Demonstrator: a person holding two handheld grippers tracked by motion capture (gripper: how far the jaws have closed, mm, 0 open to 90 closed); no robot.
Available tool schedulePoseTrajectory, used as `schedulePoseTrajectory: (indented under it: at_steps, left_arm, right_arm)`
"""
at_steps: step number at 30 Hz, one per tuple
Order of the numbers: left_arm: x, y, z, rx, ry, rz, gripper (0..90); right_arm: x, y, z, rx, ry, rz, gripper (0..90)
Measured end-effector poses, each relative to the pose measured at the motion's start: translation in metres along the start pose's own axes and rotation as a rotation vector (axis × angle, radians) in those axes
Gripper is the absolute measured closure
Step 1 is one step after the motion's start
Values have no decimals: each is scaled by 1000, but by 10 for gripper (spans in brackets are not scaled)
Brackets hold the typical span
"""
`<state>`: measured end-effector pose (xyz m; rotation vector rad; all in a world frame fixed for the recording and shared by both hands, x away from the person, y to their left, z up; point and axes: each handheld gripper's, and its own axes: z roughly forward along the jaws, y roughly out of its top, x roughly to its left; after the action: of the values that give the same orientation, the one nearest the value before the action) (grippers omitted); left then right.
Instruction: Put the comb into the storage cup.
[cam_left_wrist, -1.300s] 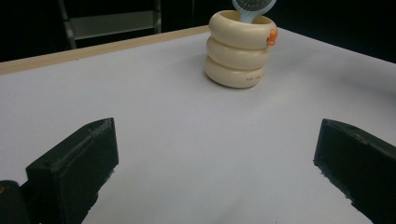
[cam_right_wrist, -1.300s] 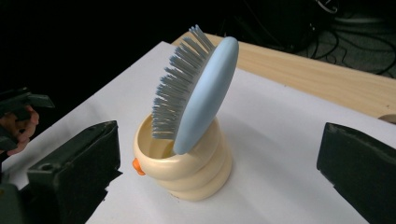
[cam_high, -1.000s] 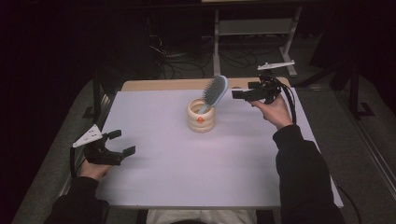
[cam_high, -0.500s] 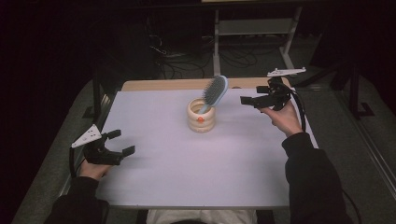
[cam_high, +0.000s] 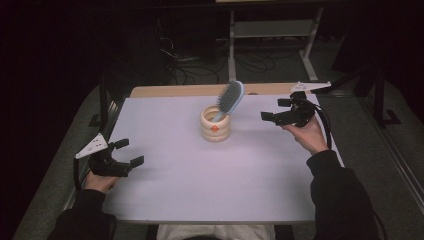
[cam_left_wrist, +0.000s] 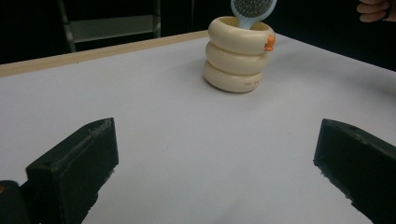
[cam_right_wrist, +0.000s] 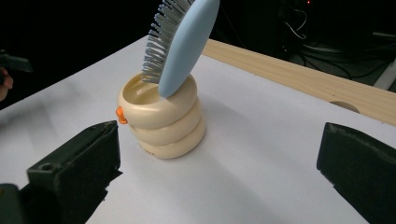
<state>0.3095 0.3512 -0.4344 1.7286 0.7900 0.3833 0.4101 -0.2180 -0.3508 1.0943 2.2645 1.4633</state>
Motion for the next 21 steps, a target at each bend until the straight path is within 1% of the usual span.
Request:
schedulePoseTrajectory:
  at_steps: [4, 10, 15, 21]
  left_arm:
    - [0, 0, 0, 0, -2, -1, 0]
    - [0, 0, 0, -2, -4, -2, 0]
    - [0, 0, 0, -3, -9, -3, 0]
    - [0, 0, 0, -4, -9, -4, 0]
  right_arm:
    - [3, -6, -4, -20, -5, -10, 0]
    - [5, -16, -11, -19, -7, -14, 0]
    - [6, -20, -19, -35, -3, -19, 0]
    - [6, -25, -27, -43, -12, -24, 0]
